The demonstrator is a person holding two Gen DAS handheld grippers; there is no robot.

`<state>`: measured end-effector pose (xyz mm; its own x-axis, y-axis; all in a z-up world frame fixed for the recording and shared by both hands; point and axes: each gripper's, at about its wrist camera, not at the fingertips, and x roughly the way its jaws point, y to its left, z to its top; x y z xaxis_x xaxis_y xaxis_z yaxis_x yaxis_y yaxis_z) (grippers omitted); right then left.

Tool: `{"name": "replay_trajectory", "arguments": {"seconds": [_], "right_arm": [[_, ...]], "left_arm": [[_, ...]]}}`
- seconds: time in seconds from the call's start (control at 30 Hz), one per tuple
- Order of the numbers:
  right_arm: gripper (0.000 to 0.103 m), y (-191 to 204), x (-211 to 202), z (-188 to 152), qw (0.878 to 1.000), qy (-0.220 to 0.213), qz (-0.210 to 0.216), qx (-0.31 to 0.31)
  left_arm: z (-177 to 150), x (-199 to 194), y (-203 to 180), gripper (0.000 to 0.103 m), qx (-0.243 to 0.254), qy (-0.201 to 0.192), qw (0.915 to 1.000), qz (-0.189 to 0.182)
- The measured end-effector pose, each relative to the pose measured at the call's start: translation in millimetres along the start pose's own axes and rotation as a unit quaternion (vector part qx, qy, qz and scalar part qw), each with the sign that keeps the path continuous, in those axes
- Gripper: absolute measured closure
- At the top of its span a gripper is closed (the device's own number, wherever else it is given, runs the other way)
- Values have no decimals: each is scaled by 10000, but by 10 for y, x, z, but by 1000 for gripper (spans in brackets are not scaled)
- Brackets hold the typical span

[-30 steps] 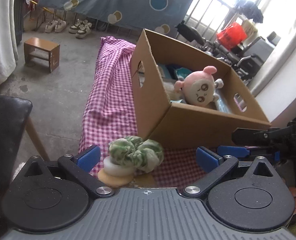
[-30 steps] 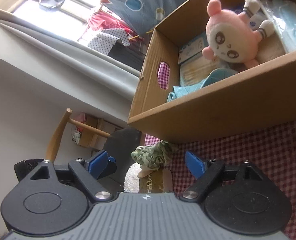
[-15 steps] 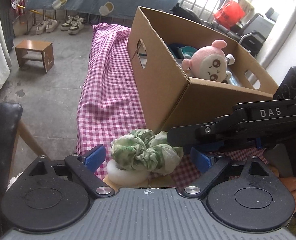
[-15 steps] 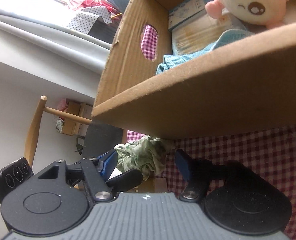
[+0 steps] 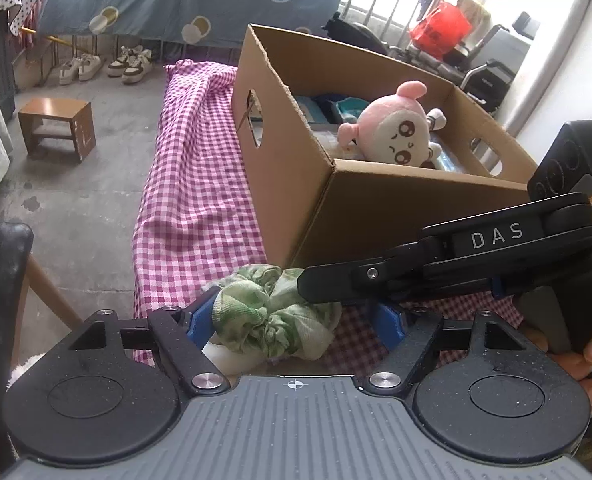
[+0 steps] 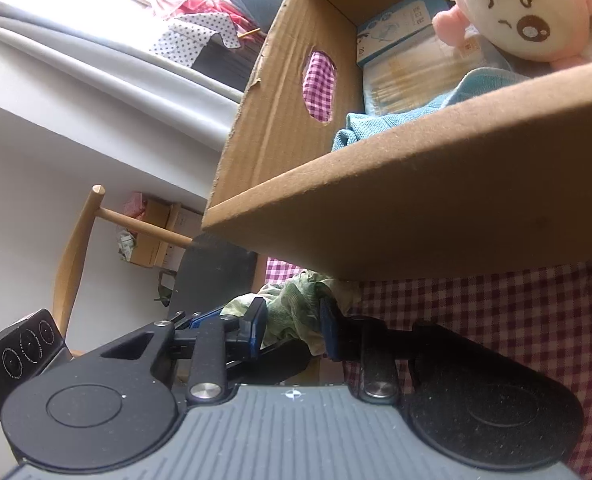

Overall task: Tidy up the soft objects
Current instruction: 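Move the right gripper down to the green scrunchie beside the box, then grasp the green scrunchie with the right gripper and lift it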

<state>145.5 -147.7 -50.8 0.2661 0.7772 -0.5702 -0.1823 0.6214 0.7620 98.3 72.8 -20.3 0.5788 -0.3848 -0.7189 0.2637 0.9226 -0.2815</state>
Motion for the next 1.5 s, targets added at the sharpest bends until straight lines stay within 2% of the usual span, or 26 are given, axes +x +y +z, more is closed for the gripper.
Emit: {"name": "replay_trajectory", "arguments": {"seconds": [0.27,0.43,0.57,0.67,0.77,0.93,1.1,1.27,1.37,1.5], "right_arm": [[75,40,-241,-133,9999,-110,12,-116],[75,-97,-479,-267,9997,-156,-160,32],[75,-233,-694,-387,9982,-246,-550,62],[74,-307,-836,-454,9947,-376,-960,-10],[72,-300,-890,-485,9918,-481,-1173,-158],[57,-261,-789,-474,9910,-374,-1215,-426],[57,-124,-616,-387,9866,-229,-1329,-917],[58,43,-343,-283,9727,94,-1639,-1643],[65,128,-170,-317,9558,353,-1924,-2195],[75,219,-126,-437,9308,394,-2229,-2870]], "left_arm": [[-64,-102,-188,26,34,-25,9994,-338],[-157,-78,-318,26,-93,144,9962,-857],[-252,6,-476,26,-67,349,9914,-1263],[-302,56,-583,25,151,438,9925,-1135],[-295,7,-620,24,366,295,9953,-853],[-240,-61,-572,26,426,113,9977,-512],[-274,-31,-580,26,485,221,9976,-441],[-343,21,-647,26,567,365,9965,-502],[-360,36,-667,26,597,399,9960,-538],[-365,50,-687,25,647,415,9954,-565]]}}
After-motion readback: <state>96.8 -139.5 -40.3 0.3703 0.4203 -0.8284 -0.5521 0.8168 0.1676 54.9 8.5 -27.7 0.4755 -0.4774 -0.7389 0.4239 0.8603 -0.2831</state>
